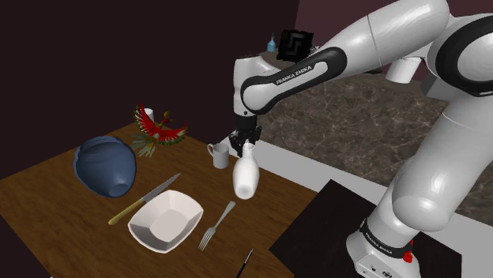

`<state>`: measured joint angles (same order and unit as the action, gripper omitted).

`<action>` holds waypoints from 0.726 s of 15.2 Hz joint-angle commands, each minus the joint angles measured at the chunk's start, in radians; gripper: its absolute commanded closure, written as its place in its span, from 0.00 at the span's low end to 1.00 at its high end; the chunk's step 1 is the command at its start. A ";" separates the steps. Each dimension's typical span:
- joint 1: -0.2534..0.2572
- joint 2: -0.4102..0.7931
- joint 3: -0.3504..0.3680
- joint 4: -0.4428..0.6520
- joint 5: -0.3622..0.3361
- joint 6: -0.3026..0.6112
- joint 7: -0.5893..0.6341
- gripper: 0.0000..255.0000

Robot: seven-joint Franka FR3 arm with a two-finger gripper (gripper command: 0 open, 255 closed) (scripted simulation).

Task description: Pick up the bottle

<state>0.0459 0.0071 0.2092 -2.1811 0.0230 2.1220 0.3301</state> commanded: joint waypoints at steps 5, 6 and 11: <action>-0.001 -0.029 -0.001 0.036 0.006 -0.066 -0.003 1.00; -0.001 -0.034 -0.001 0.043 0.007 -0.079 -0.004 1.00; -0.001 -0.058 -0.002 0.086 0.012 -0.145 -0.007 1.00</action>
<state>0.0446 -0.0451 0.2074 -2.1032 0.0333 1.9908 0.3244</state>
